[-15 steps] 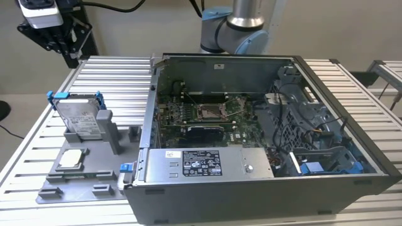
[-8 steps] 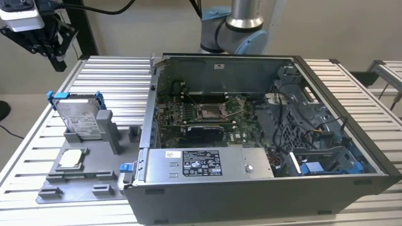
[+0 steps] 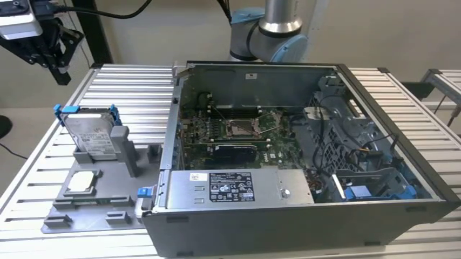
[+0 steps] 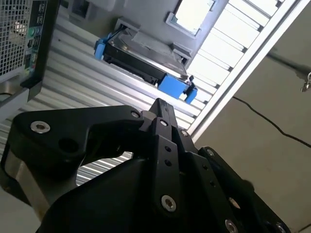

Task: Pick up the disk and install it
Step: 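Reach for the disk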

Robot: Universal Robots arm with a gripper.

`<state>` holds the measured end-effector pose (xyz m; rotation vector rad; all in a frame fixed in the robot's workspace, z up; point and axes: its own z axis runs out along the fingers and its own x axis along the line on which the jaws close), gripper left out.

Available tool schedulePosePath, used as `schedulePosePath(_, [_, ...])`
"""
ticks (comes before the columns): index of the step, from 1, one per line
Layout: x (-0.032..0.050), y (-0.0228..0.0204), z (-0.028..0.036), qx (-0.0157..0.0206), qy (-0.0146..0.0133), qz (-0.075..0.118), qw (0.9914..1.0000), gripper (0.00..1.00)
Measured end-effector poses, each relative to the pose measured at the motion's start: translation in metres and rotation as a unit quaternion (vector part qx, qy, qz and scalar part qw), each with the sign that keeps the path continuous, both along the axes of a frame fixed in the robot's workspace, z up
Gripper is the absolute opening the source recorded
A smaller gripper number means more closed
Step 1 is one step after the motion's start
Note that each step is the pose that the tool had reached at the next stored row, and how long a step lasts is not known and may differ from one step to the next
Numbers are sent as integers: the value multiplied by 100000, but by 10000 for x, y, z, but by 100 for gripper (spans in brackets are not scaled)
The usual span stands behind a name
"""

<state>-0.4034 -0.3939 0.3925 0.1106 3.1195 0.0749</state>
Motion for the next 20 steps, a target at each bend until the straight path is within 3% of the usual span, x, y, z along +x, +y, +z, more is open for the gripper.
schedulePosePath(3, [-23, -31, -1, 2, -6, 1, 100000, 0])
schedulePosePath(11, [-63, -34, -1, -2, 0, 2749, 99962, 0])
schedulePosePath(20, [-106, -80, -6, -1, -2, 3198, 99949, 0])
